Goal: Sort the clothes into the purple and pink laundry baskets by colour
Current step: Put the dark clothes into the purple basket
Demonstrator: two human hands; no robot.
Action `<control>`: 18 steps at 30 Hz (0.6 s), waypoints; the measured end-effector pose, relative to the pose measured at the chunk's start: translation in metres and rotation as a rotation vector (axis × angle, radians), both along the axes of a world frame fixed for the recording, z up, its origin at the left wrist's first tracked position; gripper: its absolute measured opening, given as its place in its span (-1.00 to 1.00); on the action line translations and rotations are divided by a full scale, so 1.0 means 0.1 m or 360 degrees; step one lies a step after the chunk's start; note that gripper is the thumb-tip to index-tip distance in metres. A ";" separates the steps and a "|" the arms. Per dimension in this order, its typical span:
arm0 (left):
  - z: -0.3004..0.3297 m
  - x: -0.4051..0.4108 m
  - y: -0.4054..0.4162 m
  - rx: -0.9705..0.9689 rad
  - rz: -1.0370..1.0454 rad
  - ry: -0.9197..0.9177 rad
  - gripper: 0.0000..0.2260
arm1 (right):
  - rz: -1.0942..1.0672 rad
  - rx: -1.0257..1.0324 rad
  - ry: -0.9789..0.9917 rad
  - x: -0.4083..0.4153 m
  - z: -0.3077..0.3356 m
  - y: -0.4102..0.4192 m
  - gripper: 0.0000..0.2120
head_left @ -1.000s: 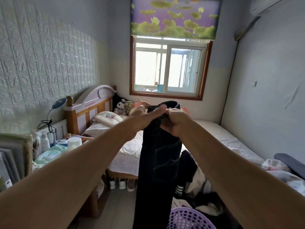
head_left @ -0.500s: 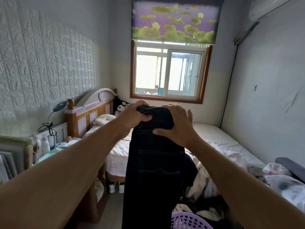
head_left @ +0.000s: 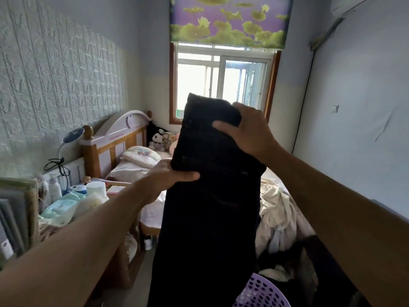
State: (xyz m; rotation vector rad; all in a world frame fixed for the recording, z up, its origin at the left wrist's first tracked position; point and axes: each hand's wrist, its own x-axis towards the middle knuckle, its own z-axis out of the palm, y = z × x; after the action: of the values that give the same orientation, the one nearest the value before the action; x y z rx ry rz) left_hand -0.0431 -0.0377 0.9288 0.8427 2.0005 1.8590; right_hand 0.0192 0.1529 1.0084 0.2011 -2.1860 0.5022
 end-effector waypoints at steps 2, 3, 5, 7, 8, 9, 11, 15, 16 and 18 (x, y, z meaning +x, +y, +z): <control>-0.07 0.07 0.06 0.0152 -0.0081 -0.0202 -0.65 | -0.0171 0.0013 0.0127 -0.03 0.11 0.06 -0.55; -0.07 0.10 0.12 0.0264 -0.0121 -0.0320 -0.68 | -0.0287 0.0056 0.0187 -0.04 0.12 0.08 -0.51; -0.02 0.13 0.25 0.0423 -0.0125 -0.0547 -0.65 | -0.0468 0.0120 0.0174 -0.07 0.02 0.08 -0.35; 0.06 0.15 0.36 0.0539 -0.0065 -0.0697 -0.68 | -0.0499 0.0018 -0.0048 -0.05 -0.17 0.10 -0.12; 0.11 0.15 0.39 0.0587 -0.0037 -0.0729 -0.72 | -0.0451 -0.0108 -0.0192 0.00 -0.28 0.11 -0.02; 0.16 0.15 0.41 0.0633 -0.0021 -0.0740 -0.75 | -0.0365 -0.0310 -0.0354 0.05 -0.41 0.13 0.05; 0.26 0.11 0.41 0.0718 -0.0011 -0.0761 -0.76 | -0.0031 -0.0941 -0.0672 0.15 -0.63 0.24 0.15; 0.36 0.02 0.41 0.0683 0.0115 -0.0782 -0.75 | 0.0475 -0.1585 -0.1075 0.29 -0.83 0.37 -0.16; 0.37 0.00 0.41 0.0664 0.0155 -0.0770 -0.74 | 0.0548 -0.1576 -0.1060 0.29 -0.83 0.37 -0.48; 0.36 -0.03 0.39 0.0609 0.0256 -0.0728 -0.68 | 0.0591 -0.1594 -0.0898 0.30 -0.77 0.33 -0.77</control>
State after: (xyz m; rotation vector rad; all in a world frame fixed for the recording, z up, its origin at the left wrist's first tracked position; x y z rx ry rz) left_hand -0.0464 0.0015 0.9649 0.2956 1.4944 2.3136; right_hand 0.0490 0.1858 0.9309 -0.1069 -2.1176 1.9670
